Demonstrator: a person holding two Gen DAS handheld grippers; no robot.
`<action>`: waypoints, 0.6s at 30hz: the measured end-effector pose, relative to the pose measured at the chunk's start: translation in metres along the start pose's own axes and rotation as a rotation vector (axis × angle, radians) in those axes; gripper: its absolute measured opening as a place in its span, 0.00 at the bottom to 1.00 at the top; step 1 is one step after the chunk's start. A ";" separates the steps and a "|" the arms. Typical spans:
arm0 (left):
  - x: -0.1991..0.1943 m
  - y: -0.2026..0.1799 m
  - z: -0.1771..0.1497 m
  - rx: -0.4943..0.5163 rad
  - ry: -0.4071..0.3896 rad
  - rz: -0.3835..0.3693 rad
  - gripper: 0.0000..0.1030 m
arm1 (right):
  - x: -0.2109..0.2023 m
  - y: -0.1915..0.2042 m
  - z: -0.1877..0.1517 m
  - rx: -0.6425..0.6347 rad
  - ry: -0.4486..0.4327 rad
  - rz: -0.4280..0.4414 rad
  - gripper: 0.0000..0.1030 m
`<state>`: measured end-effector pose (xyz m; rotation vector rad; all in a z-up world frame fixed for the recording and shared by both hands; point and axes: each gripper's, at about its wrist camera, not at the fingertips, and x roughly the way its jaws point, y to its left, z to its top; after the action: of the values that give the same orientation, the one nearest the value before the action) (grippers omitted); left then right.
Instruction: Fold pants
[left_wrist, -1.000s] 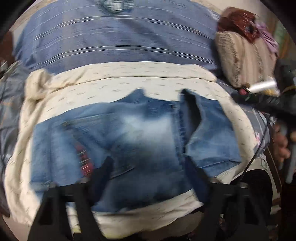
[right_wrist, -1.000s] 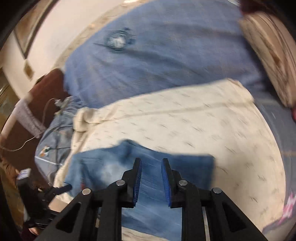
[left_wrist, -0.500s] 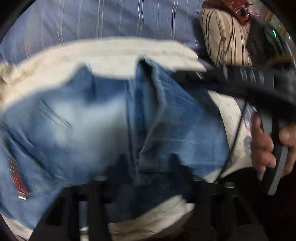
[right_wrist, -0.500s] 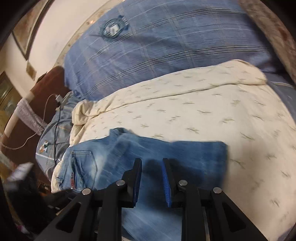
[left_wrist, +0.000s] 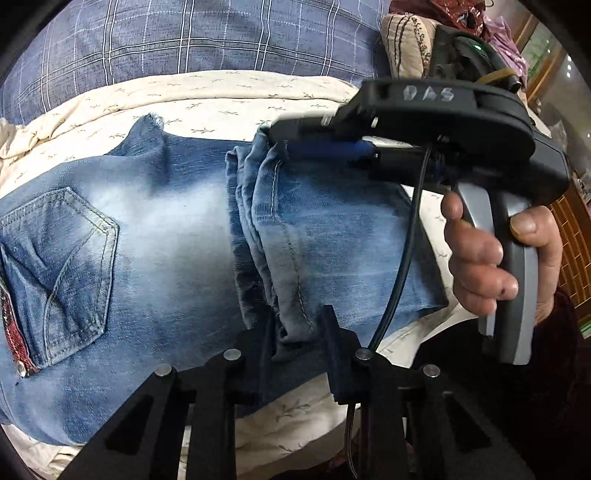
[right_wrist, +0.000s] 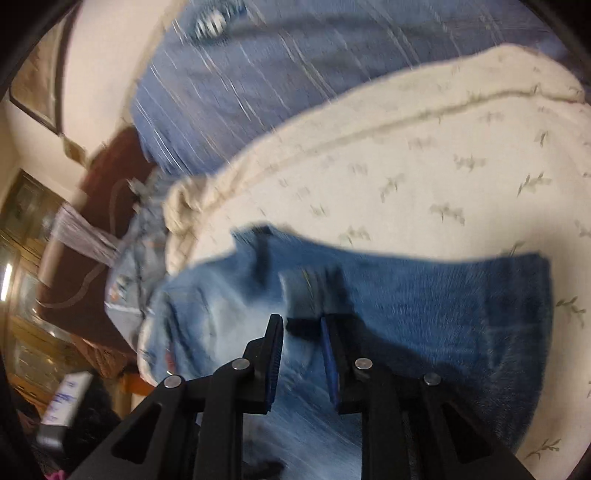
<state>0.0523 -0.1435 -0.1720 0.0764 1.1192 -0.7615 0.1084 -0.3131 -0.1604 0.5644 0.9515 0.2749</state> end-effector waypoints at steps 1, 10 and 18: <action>-0.002 -0.002 -0.001 0.000 -0.002 -0.011 0.24 | -0.005 -0.001 0.002 0.010 -0.027 0.018 0.22; 0.001 0.014 -0.005 -0.068 0.040 0.027 0.27 | 0.039 -0.013 0.013 0.075 0.108 0.006 0.25; -0.069 0.024 -0.026 -0.044 -0.074 0.106 0.36 | -0.013 -0.007 0.010 0.076 -0.042 0.120 0.25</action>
<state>0.0309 -0.0795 -0.1339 0.0692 1.0523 -0.6397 0.1093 -0.3278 -0.1511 0.6957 0.8917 0.3344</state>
